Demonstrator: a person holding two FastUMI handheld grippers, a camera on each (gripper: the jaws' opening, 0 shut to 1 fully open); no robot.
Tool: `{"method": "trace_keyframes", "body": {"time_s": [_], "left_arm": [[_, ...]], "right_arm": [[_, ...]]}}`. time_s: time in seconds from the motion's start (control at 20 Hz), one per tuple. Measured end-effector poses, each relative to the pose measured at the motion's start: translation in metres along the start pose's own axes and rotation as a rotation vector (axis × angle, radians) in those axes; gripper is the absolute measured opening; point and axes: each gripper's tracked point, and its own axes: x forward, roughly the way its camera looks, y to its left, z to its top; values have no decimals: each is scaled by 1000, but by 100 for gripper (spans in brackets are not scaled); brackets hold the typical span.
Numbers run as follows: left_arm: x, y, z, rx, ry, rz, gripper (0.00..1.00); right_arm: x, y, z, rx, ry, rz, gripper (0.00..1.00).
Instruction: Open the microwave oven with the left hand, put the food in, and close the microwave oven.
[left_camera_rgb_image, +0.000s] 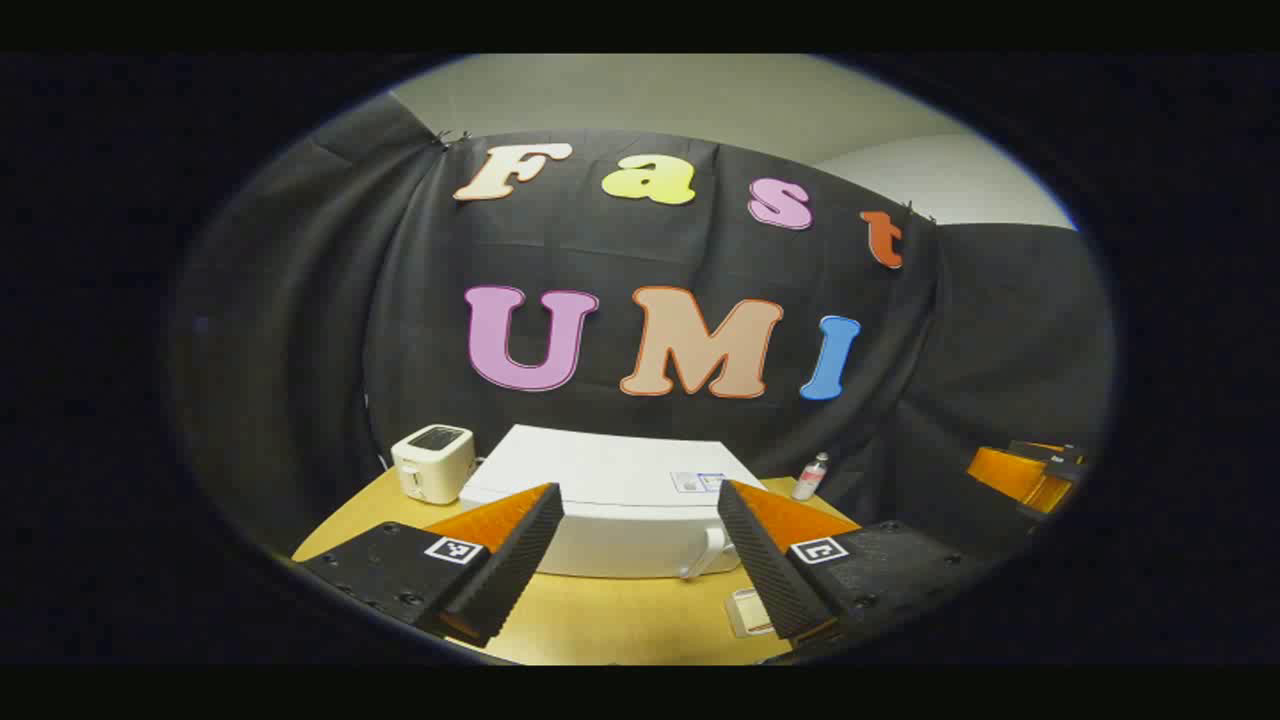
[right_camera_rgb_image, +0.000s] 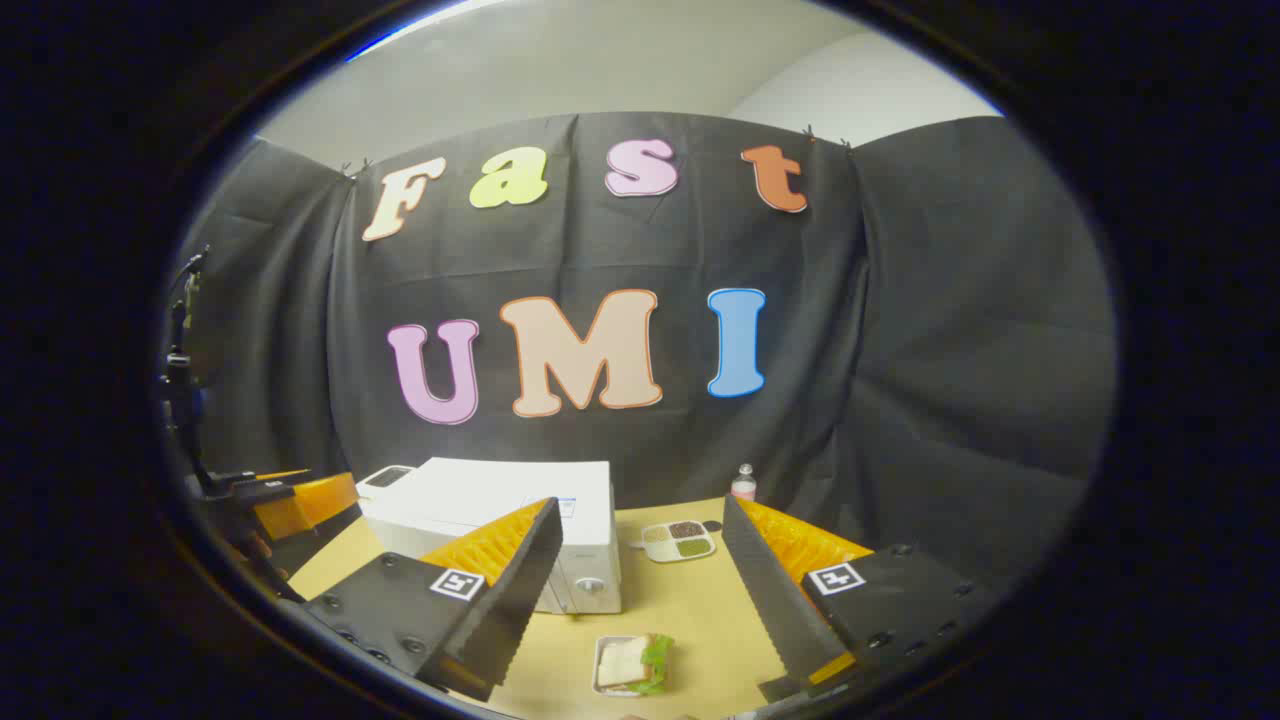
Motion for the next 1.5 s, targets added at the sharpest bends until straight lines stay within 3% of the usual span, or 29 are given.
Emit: {"method": "trace_keyframes", "body": {"time_s": [0.25, 0.45, 0.55, 0.6, 0.75, 0.85, 0.9, 1.0, 1.2, 1.35, 1.5], "left_arm": [[6, -8, -1, 37, 7, -18, 96], [0, -6, -5, 60, 13, -12, 93], [-5, 0, -6, 71, 13, -1, 95], [-7, 2, -6, 76, 11, 3, 96], [-13, 6, -9, 87, 17, 6, 92], [-15, 8, -13, 88, 19, 4, 96], [-16, 6, -17, 87, 25, -1, 92], [-15, 5, -29, 73, 48, -2, 95], [-14, 5, -60, 14, 121, -20, 92], [-10, 13, -83, 13, 170, -20, 78], [-3, 15, -108, 31, 222, -33, 78]], "right_arm": [[-1, -8, 3, 7, -7, -17, 96], [0, -9, -3, 17, 3, -24, 96], [-1, -6, -6, 22, 12, -15, 100], [-1, -4, -8, 23, 15, -10, 96], [1, 2, -11, 25, 25, 5, 96], [2, 6, -14, 25, 27, 13, 96], [1, 8, -15, 29, 27, 19, 96], [1, 11, -20, 39, 31, 26, 96], [2, 16, -29, 66, 47, 35, 96], [4, 17, -39, 81, 72, 37, 96], [4, 15, -50, 91, 99, 21, 96]]}}
